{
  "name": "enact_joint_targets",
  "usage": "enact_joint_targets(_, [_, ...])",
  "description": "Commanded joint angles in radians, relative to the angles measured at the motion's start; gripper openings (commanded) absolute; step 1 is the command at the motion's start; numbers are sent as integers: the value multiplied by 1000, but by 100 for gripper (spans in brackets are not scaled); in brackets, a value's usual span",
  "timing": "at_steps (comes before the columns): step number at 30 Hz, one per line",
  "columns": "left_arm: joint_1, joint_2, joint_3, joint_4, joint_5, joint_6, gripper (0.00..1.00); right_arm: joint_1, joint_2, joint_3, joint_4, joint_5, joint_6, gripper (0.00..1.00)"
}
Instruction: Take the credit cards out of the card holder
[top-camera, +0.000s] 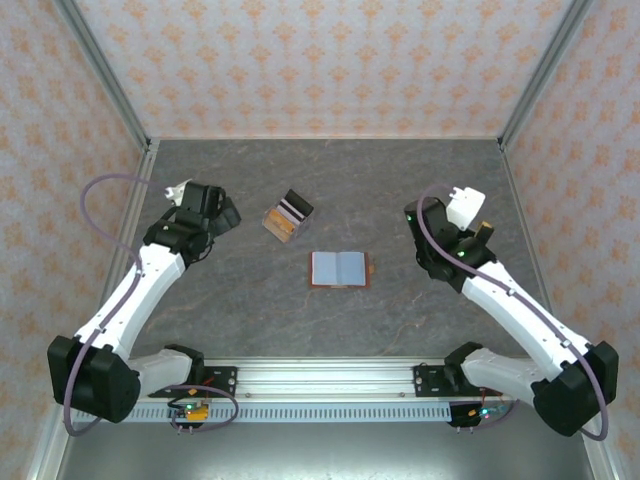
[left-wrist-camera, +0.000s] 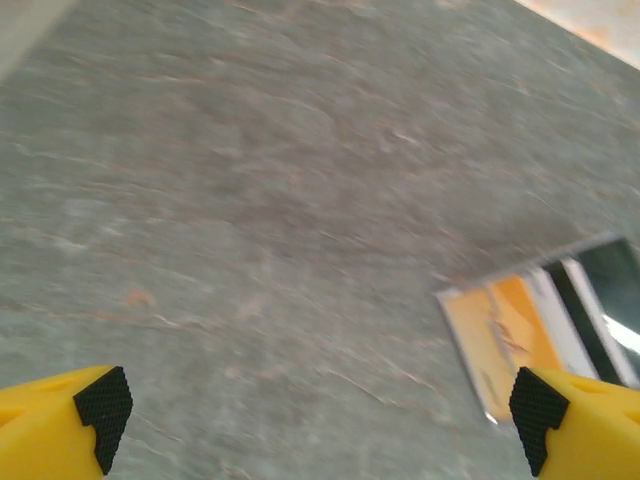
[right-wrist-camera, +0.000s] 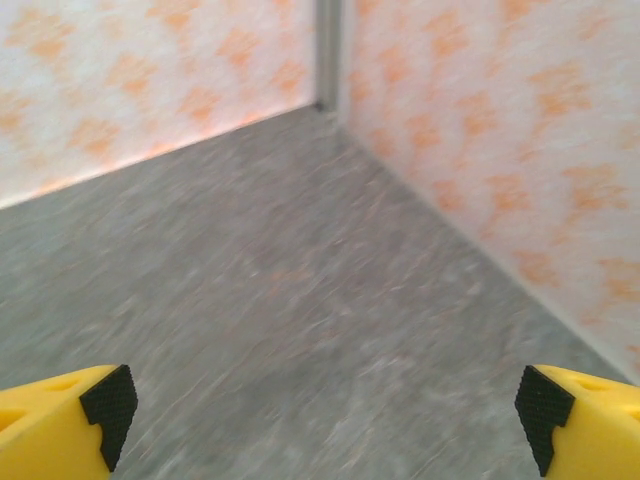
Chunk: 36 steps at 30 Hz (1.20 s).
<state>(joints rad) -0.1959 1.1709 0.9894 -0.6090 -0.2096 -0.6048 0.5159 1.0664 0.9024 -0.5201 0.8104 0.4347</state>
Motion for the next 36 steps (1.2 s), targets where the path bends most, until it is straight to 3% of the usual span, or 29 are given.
enact_joint_targets(1, [21,-18,-85,139,-183,98,100,-68,-2,-99,192,98,-137,100])
enact_joint_targets(5, [24,-24,-183,310,-284,256,100,-209,18,-191,341,-27,-156,100])
enact_joint_targets(8, [23,-20,-249,436,-339,331,100,-251,40,-309,560,-76,-287,100])
enact_joint_targets(13, [27,16,-374,698,-344,430,100,-311,105,-404,765,-163,-352,100])
enact_joint_targets(26, [148,132,-615,1259,-65,525,100,-439,253,-562,1251,-507,-423,100])
enact_joint_targets(31, [178,200,-638,1374,22,539,100,-444,358,-580,1394,-578,-451,100])
enact_joint_targets(36, [177,266,-632,1422,37,545,100,-444,443,-562,1434,-634,-477,100])
